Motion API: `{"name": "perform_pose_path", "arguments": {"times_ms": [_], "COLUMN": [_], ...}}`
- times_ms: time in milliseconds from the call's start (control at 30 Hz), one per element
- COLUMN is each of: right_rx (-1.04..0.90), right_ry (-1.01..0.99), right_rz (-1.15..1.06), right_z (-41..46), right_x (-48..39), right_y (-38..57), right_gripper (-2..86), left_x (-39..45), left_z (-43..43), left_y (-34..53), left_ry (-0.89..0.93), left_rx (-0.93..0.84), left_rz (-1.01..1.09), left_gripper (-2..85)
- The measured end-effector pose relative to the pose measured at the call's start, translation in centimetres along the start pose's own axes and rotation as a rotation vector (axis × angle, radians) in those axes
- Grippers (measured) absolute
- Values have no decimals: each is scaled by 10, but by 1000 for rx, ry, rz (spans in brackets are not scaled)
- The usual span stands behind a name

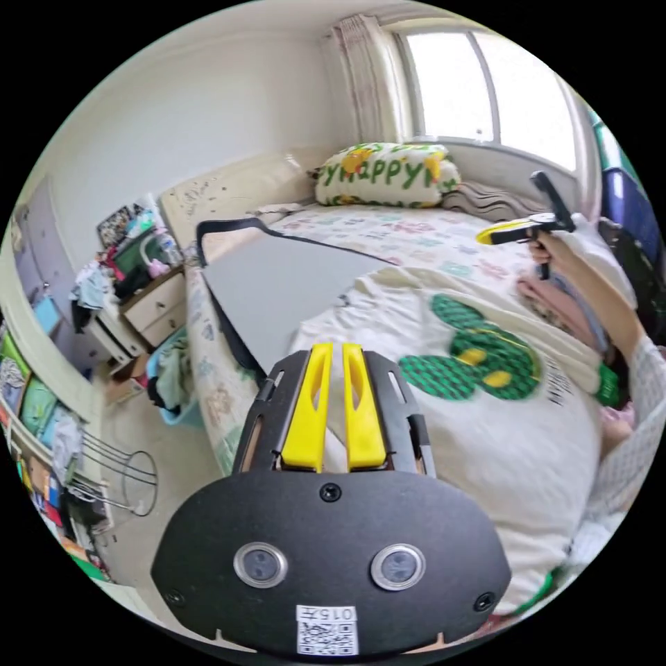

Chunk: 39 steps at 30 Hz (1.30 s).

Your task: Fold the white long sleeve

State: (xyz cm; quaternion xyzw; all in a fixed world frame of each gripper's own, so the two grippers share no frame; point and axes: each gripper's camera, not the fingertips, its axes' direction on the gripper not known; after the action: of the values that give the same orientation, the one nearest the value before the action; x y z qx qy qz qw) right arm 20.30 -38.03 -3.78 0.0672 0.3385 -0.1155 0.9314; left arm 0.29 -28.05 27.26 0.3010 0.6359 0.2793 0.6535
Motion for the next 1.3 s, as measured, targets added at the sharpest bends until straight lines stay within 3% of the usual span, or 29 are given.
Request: {"name": "perform_pose_path", "arguments": {"times_ms": [167, 300, 400, 567, 767, 900, 967, 1100, 1300], "right_rx": [-149, -440, -539, -550, -472, -343, -275, -128, -177], "right_ry": [-198, -90, -36, 1, -76, 129, 280, 571, 693], "right_rz": [-139, -231, -259, -254, -104, -22, 20, 136, 175], "right_z": [-43, -17, 4, 22, 9, -26, -46, -82, -72], "right_x": [-58, -106, -126, -136, -102, -80, -72, -54, -47], "right_y": [73, 129, 151, 144, 117, 97, 90, 72, 59], "right_gripper": [100, 168, 177, 147, 26, 1, -1, 0, -1], "left_x": [40, 55, 58, 57, 50, 24, 8, -42, -94], "left_z": [-65, -74, -75, -56, -47, -62, -83, -141, -140], "left_y": [105, 181, 211, 214, 206, 206, 207, 220, 261], "left_ry": [166, 195, 246, 258, 263, 357, 302, -59, -273], "left_rx": [-19, -138, -138, -174, -194, -125, -78, 17, -93], "left_rz": [-28, -127, -185, -198, -164, -206, -239, -390, -610], "left_gripper": [48, 85, 95, 91, 44, 4, 0, -3, 2]}}
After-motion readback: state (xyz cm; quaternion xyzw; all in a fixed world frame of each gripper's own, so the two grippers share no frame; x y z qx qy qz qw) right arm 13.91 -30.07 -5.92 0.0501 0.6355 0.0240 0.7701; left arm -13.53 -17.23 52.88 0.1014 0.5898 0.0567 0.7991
